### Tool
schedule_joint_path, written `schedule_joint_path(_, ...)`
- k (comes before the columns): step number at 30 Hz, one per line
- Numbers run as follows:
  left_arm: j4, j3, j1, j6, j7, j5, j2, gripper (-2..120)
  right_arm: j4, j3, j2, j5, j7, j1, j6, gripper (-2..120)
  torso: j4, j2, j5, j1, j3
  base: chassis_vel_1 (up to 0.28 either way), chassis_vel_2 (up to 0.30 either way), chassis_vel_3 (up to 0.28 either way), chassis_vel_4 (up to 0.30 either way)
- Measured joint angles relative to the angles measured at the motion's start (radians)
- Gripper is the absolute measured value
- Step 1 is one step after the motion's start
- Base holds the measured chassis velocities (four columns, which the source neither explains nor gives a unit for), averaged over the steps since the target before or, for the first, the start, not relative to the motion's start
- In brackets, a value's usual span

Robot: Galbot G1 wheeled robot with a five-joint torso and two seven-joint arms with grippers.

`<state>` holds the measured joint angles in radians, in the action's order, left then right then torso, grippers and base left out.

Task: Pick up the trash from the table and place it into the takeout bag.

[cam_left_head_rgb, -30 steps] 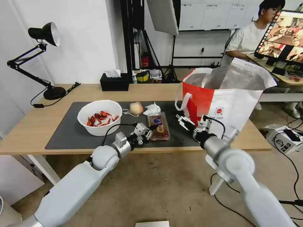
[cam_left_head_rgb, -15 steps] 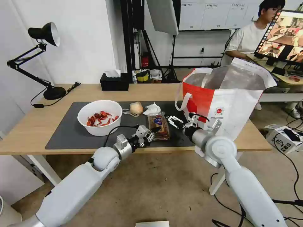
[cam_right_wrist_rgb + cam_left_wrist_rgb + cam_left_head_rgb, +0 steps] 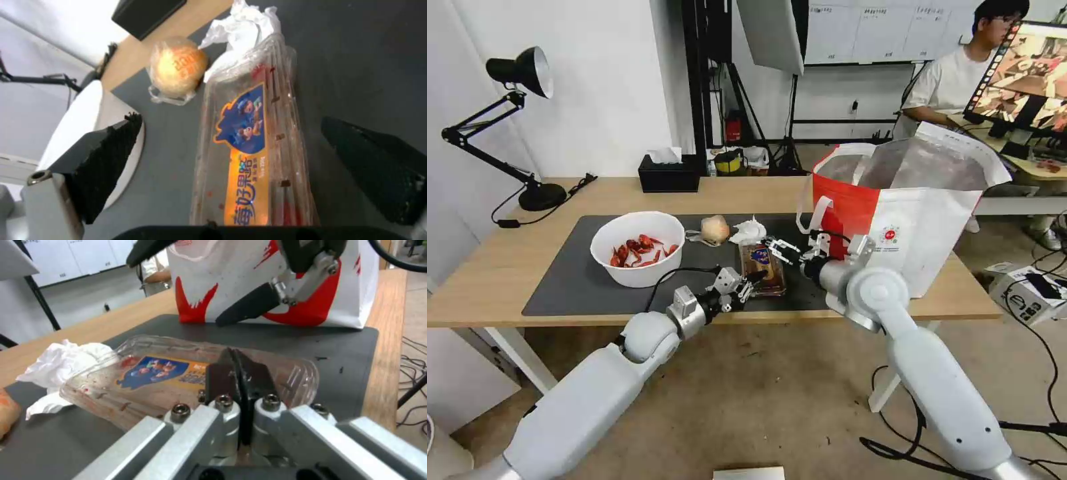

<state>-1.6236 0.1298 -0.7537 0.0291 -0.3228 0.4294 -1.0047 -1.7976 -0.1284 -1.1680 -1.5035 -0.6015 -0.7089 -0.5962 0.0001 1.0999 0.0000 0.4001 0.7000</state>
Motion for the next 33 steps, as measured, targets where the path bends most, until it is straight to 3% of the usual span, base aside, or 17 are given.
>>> schedule_joint_path(19, 0.001, 0.006, 0.001, 0.008, -0.018, -0.001, -0.005, 0, 0.087, 0.037, -0.013, -0.032, 0.0, 0.069, -0.121, 100, -0.0001, 0.0, 0.0, 0.0, 0.0, 0.0, 0.0, 0.0, 0.0)
schedule_joint_path(33, 0.0, 0.013, 0.001, 0.013, -0.028, 0.0, -0.002, 0, 0.133, 0.079, -0.021, -0.029, -0.002, 0.11, -0.127, 100, 0.0, 0.0, 0.0, 0.0, 0.0, 0.0, 0.0, 0.0, 0.0)
